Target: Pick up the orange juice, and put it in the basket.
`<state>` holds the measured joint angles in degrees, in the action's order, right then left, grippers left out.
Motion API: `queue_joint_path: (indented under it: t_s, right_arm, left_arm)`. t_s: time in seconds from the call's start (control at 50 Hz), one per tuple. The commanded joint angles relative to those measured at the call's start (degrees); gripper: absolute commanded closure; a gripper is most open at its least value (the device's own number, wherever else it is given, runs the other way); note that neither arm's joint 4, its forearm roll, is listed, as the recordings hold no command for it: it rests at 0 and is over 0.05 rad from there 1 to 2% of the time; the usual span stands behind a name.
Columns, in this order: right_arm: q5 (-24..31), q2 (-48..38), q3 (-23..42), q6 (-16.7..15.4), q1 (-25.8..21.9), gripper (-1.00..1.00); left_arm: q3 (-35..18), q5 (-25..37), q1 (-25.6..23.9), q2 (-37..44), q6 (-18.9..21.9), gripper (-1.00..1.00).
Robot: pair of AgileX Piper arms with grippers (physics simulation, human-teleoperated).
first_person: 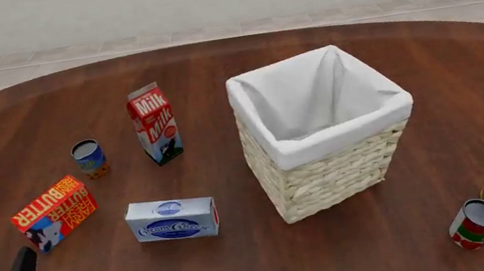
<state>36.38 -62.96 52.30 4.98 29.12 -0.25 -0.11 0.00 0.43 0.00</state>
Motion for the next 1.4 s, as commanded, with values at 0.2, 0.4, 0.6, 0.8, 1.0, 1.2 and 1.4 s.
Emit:
queue_joint_path:
  t_s: [0.2, 0.4, 0.6, 0.8, 1.0, 1.2, 1.4]
  right_arm:
    - [-2.7, -1.5, -2.0, -0.7, -0.7, -1.0]
    - [-4.8, -2.8, -3.7, -0.9, 0.2, -1.0]
    - [-6.5, -4.2, -5.3, -0.5, 0.0, -1.0]
    - [-7.9, -4.8, -6.4, 0.6, -1.1, -1.0]
    - [-7.8, -4.9, -6.8, 0.6, -1.4, -1.0]
    - [-8.2, -4.9, -7.7, 0.6, -1.2, -1.0]
    - [-8.3, -5.0, -7.8, 0.8, -1.3, -1.0]
  left_arm:
    - [0.0, 0.0, 0.0, 0.0, 0.0, -1.0]
    - [0.0, 0.0, 0.0, 0.0, 0.0, -1.0]
    - [0.0, 0.0, 0.0, 0.0, 0.0, -1.0]
    - [0.0, 0.0, 0.0, 0.0, 0.0, -1.0]
    - [0.0, 0.0, 0.0, 0.0, 0.0, -1.0]
    - [0.0, 0.0, 0.0, 0.0, 0.0, -1.0]
    - [0.0, 0.0, 0.0, 0.0, 0.0, -1.0]
